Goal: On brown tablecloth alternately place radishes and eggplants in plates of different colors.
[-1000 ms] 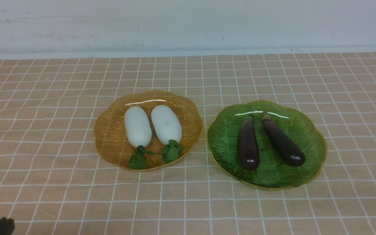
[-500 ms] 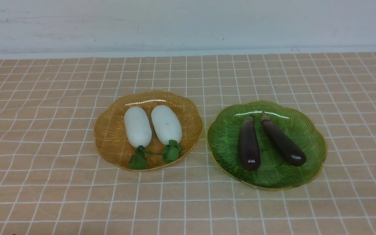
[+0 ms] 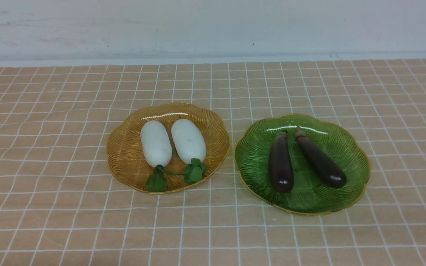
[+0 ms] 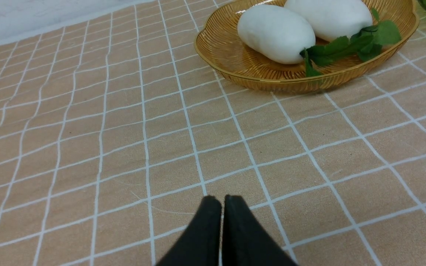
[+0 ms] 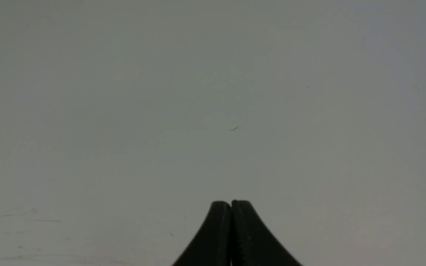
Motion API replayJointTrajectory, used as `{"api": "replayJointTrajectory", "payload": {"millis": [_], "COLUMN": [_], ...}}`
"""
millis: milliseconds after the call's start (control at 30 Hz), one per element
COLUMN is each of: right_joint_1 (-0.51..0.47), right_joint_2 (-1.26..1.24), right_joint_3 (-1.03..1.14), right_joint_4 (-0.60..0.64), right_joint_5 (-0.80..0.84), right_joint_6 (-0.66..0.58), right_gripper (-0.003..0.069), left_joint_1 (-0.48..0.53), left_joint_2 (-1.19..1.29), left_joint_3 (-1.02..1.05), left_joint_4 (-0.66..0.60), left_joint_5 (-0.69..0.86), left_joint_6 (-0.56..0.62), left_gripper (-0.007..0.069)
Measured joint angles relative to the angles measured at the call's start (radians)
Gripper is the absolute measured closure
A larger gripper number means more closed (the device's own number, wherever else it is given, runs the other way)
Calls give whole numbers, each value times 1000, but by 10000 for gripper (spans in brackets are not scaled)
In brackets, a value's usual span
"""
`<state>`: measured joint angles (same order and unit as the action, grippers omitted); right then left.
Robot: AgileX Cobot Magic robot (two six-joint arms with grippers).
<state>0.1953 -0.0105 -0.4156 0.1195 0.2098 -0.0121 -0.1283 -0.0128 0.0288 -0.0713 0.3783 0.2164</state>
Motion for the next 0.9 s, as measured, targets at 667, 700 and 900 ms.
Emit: {"api": "replayJointTrajectory", "payload": {"millis": [667, 700, 900], "right_joint_1": [-191, -202, -225], "right_joint_2": [0, 0, 0], "right_joint_3": [288, 324, 442], "right_joint_4": [-120, -120, -125], "right_joint_5": [31, 34, 151], "right_joint_6": [-46, -46, -46], "right_gripper": [674, 674, 674], "left_joint_1": [0, 0, 0], "left_joint_2": [0, 0, 0], "left_joint_3": [0, 0, 0], "left_joint_4": [0, 0, 0], "left_joint_5": [0, 0, 1], "left_joint_6": [0, 0, 0], "left_gripper": [628, 628, 628]}}
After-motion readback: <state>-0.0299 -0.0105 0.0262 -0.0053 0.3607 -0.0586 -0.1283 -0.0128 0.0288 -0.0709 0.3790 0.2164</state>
